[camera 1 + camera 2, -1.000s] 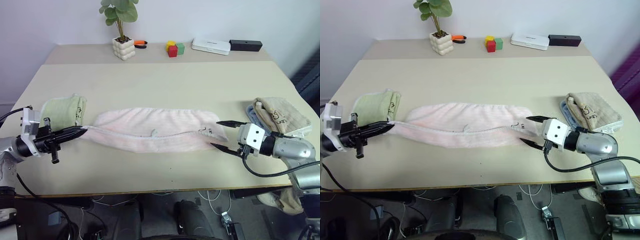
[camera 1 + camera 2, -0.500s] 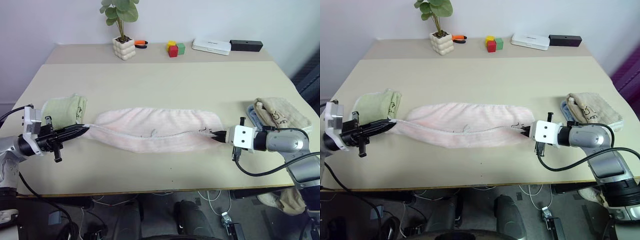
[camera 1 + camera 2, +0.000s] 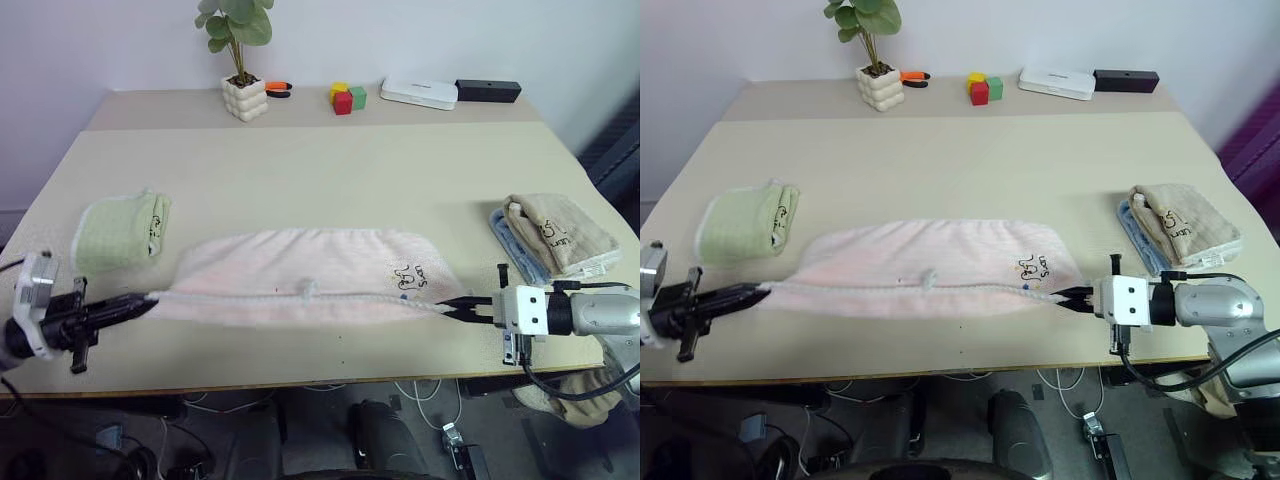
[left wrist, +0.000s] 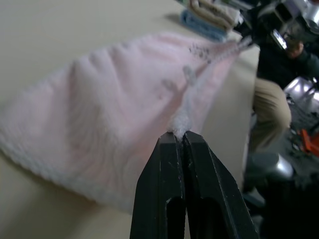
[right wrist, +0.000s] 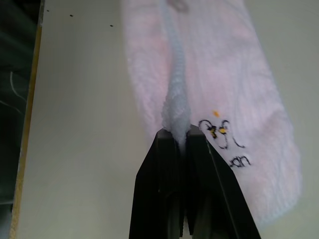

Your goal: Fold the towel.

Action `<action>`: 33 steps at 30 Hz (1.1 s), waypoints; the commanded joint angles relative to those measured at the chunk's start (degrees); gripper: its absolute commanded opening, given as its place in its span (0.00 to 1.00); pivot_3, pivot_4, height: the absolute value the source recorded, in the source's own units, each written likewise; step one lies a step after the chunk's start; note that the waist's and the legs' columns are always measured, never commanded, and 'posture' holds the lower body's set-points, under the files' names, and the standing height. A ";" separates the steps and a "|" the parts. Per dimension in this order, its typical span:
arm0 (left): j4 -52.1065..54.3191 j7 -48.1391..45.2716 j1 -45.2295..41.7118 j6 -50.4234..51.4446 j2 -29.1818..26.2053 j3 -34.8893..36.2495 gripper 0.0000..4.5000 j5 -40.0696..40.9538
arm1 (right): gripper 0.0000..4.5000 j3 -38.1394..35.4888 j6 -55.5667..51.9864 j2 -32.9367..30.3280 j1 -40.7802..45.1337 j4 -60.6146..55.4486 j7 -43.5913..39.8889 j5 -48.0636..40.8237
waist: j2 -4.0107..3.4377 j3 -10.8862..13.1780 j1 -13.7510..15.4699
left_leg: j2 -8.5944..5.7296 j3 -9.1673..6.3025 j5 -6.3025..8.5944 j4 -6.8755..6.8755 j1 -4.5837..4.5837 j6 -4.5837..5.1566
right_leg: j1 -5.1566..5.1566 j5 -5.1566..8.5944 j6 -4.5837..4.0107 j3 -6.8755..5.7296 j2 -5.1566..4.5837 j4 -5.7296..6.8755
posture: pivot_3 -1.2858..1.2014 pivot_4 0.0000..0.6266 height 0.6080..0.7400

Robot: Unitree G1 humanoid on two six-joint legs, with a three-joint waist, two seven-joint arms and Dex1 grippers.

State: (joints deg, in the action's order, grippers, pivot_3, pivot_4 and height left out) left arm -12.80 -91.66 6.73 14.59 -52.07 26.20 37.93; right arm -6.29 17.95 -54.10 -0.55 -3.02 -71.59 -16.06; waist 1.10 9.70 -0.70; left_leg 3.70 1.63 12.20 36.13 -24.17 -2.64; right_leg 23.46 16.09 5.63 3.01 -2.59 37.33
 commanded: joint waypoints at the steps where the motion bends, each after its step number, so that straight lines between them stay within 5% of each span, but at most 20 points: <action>1: -4.22 -0.84 0.72 -7.16 -2.74 0.14 0.00 -1.79 | 0.01 -2.80 0.31 -1.04 -2.14 0.96 -2.03 -2.90 | 0.01 -0.01 0.30 | 0.00 0.00 0.00 0.01 0.00 0.00 | -0.01 0.00 -0.01 -0.01 -0.02 -0.01 | 0.52 0.24 1.00; 14: -12.83 -0.18 -9.97 -14.05 -1.19 -4.35 0.00 -1.70 | 0.01 -5.65 -5.58 -0.57 4.72 6.62 -1.57 -6.82 | 0.01 -0.02 0.12 | 0.01 0.05 0.00 0.02 0.03 -0.01 | -0.05 -0.02 -0.03 0.00 -0.05 -0.07 | 0.52 0.24 1.00; 22: -18.93 3.61 -23.17 -17.29 3.49 -7.67 0.00 -7.20 | 0.01 -1.04 -1.39 3.47 16.97 17.76 5.47 2.57 | 0.02 -0.03 0.02 | -0.02 0.05 0.01 0.00 0.01 0.02 | -0.04 -0.10 0.13 0.00 0.03 -0.02 | 0.52 0.24 1.00; 33: -27.70 6.04 -29.67 -23.20 5.31 -10.31 0.00 -13.29 | 0.01 5.08 6.05 7.03 28.50 32.33 11.94 12.40 | 0.00 -0.02 0.06 | -0.02 0.05 0.01 0.00 -0.01 0.02 | -0.01 -0.15 0.22 0.01 0.06 0.03 | 0.52 0.24 1.00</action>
State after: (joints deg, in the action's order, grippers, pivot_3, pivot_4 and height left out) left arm -39.65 -86.06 -21.53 -7.45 -46.24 15.13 25.01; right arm -0.43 22.79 -46.56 26.36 28.42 -60.75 -4.11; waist 1.10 9.68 -0.64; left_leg 3.68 1.67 12.21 36.14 -24.17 -2.62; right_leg 23.44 15.94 5.85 3.03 -2.54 37.36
